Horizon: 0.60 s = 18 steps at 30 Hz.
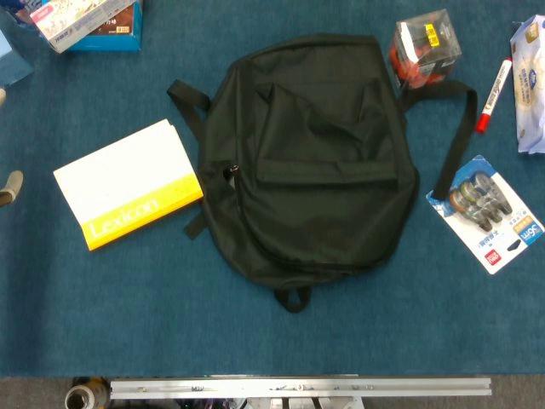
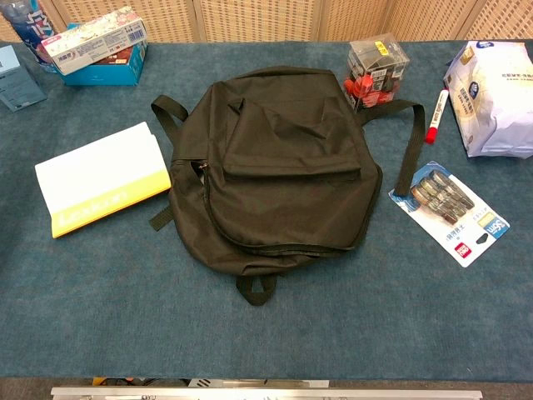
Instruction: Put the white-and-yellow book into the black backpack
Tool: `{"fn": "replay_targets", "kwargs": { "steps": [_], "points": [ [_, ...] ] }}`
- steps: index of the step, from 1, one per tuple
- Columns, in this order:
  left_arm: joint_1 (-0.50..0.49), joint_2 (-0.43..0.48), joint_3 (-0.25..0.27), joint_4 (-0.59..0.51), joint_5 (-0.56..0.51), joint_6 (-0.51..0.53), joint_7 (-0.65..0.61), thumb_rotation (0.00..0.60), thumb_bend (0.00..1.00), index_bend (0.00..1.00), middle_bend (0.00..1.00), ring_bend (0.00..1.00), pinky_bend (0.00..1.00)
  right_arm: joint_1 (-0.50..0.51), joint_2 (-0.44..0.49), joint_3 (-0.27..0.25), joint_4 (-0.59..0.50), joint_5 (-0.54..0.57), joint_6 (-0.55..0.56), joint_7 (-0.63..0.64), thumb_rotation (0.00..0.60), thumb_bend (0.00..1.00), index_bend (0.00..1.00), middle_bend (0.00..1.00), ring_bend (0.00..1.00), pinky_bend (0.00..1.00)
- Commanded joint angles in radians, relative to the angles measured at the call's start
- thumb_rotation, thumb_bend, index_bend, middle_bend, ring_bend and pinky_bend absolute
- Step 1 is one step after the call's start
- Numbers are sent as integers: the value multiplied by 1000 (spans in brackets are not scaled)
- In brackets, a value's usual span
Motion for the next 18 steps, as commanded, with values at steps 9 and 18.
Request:
{"fn": "replay_targets", "kwargs": {
  "steps": [9,18],
  "points": [
    [4,6,18,-25,4,-10,16,600,208,93,96,41,74,11,31,33,-19,11,5,18,600,136,76,298,184,410],
    [9,-12,77,-31,42,-50,15,600,208,117,99,43,74,26,54,50,-42,16,-8,30,600,137,76,298,184,410]
  ]
}}
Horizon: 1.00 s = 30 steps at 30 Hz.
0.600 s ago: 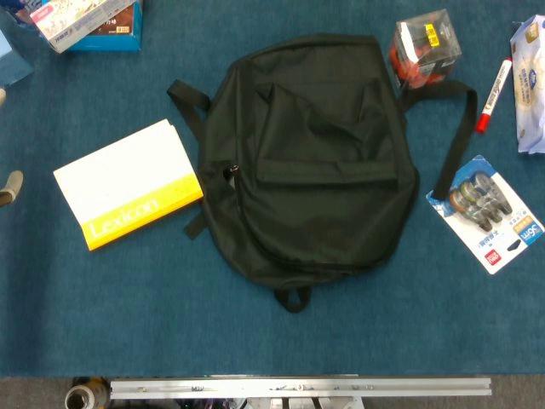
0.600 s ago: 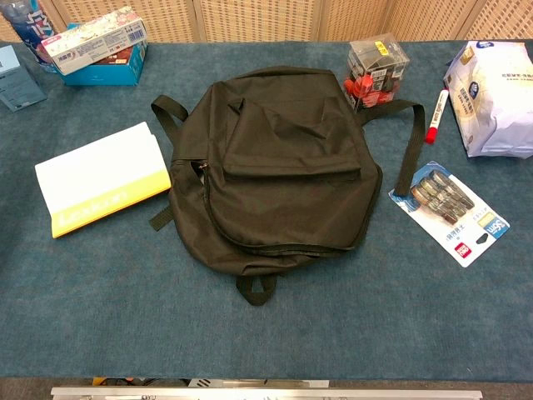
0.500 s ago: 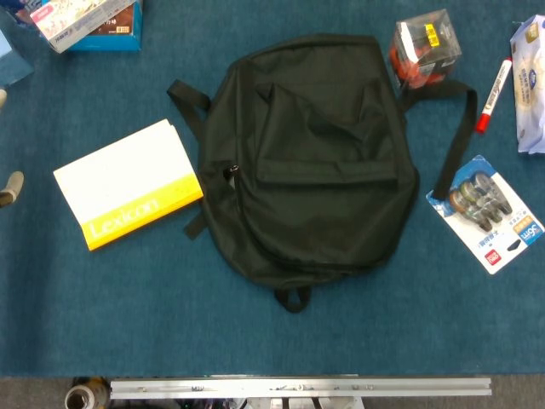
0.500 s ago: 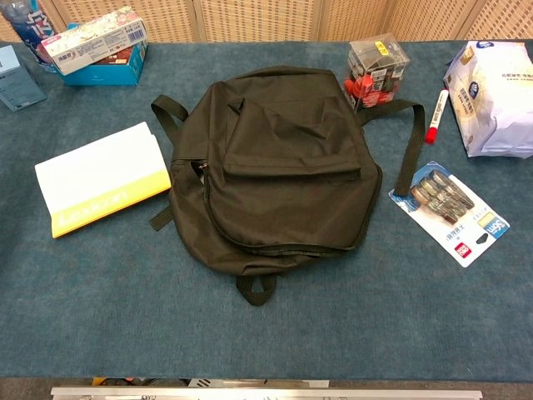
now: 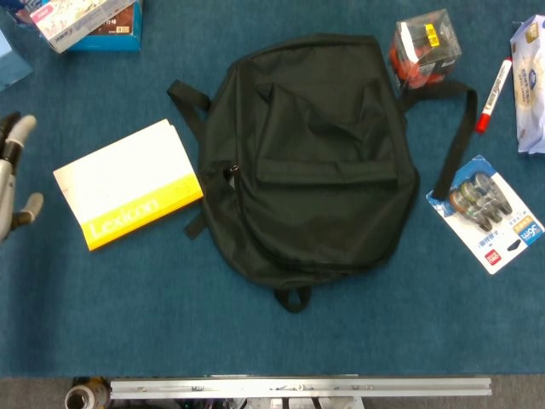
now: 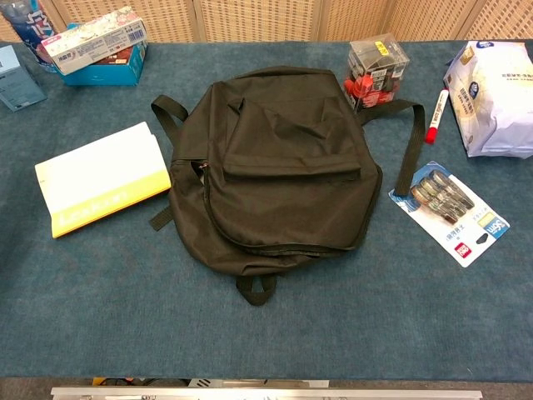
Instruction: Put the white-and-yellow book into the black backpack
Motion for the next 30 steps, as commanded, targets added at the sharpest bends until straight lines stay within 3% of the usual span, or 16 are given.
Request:
{"fn": "replay_targets", "kwargs": {
  "steps": [1,16,30],
  "points": [
    [0,-10,17,6,10,-18,-5,600,207,117,99,43,74,3,3,1,-4,-1,-3,-1,600,136,76,298,184,410],
    [-30,-79,86,56,89,-113,-51,600,208,108,99,43,74,2,15,-9,-37,-5,-6,-20,600,137,76,298,184,410],
    [-58,-173,111,137,118,-175,-79,600,173,49,95,41,74,-10,16,-20,-60,-5,7,-44,600,137,76,298,184,410]
  ]
}}
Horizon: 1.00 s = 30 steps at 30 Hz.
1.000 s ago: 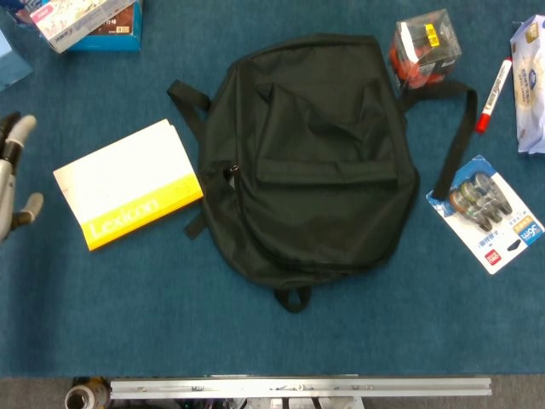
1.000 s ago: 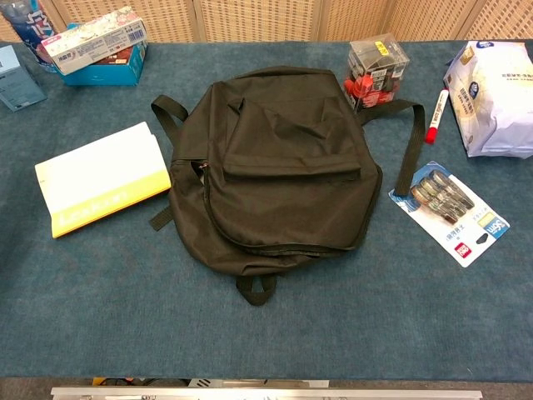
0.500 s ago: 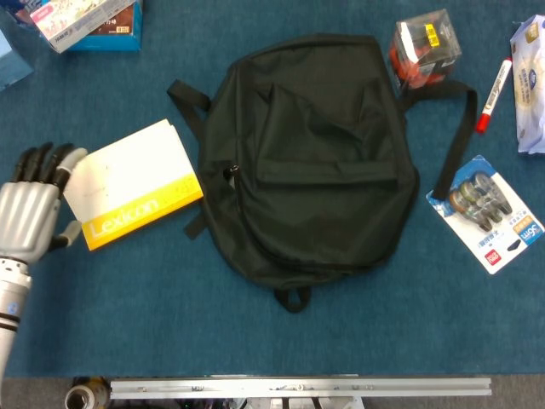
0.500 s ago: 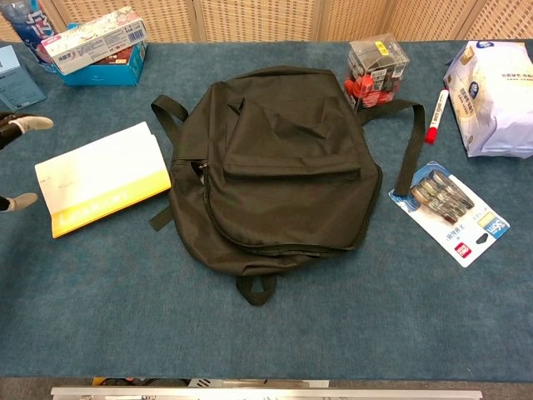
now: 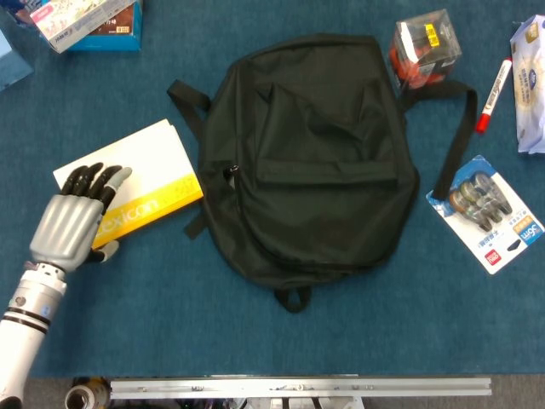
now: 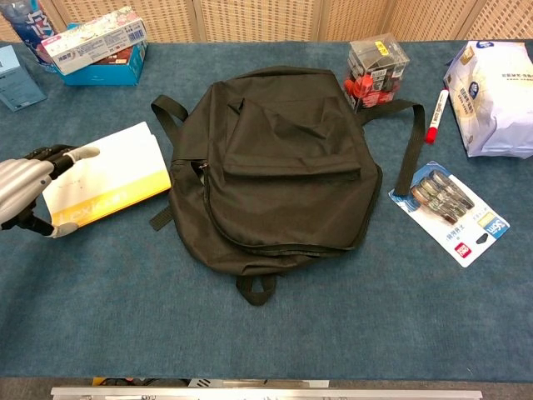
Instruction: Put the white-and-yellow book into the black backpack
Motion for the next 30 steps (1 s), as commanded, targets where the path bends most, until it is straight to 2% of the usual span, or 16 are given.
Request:
{"fn": "replay_targets", "kwargs": {
  "steps": [1,19,30],
  "points": [
    [-6,-14,3,18,13,-3,-17,600,173,49,93,41,74,-3,2,-2,-2,1,2,-1,600,137,76,298,184,410],
    [-16,-94,-6,152,-27,-47,-50,600,173,0,19,26,74,-12,7,0,-14,4,18,-1,600,137,76,298,184,410],
    [-17,-105,-82,246,-116,-42,-91,600,173,3,37,27,74,-15,5,1,-18,2,24,1,600,137,76,298,184,410]
  ]
}}
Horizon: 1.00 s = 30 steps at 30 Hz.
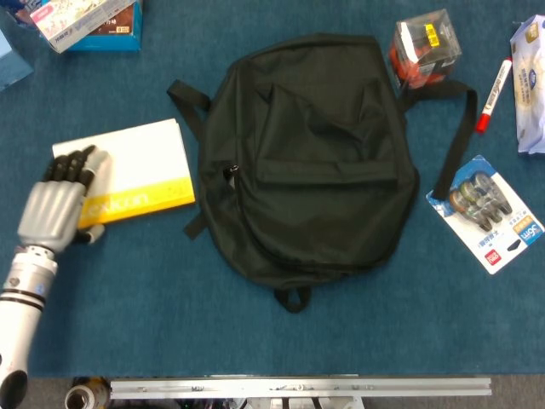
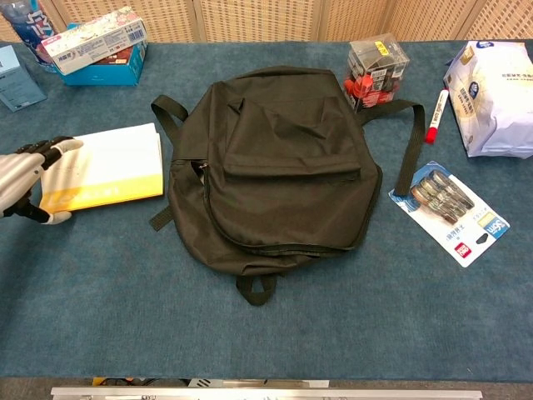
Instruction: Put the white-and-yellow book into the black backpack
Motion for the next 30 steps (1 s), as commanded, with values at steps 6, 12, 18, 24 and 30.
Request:
{"fn": "replay_targets", "kwargs": {
  "steps": [6,12,18,24,30],
  "points": [
    [0,-14,-43,55,-49,-2,-51,600,173,67,76,62,74,0,0,0,-3,1,-1,-2,600,136,76,298,184,410],
    [2,-39,-39,74,-36,6,-79,600,173,157,106,72,74,3,-3,3,-3,1,-3,-1,600,137,76,298,184,410],
    [9,-52,-30,75,-21,30,-61,600,173,181,117,75,74,1,1,0,-4,0,-4,1,600,136,76,298,184,410],
    [2,-66,-28,77,-28,13,-34,600,173,185,122,75,74,-3,2,-1,1,1,-1,9,600,137,75,298,184,410],
    [-13,-74,-39,73,-43,-6,1,600,173,186,122,75,74,-10,4,0,10,0,7,24,600,136,76,298,184,410]
  ]
}}
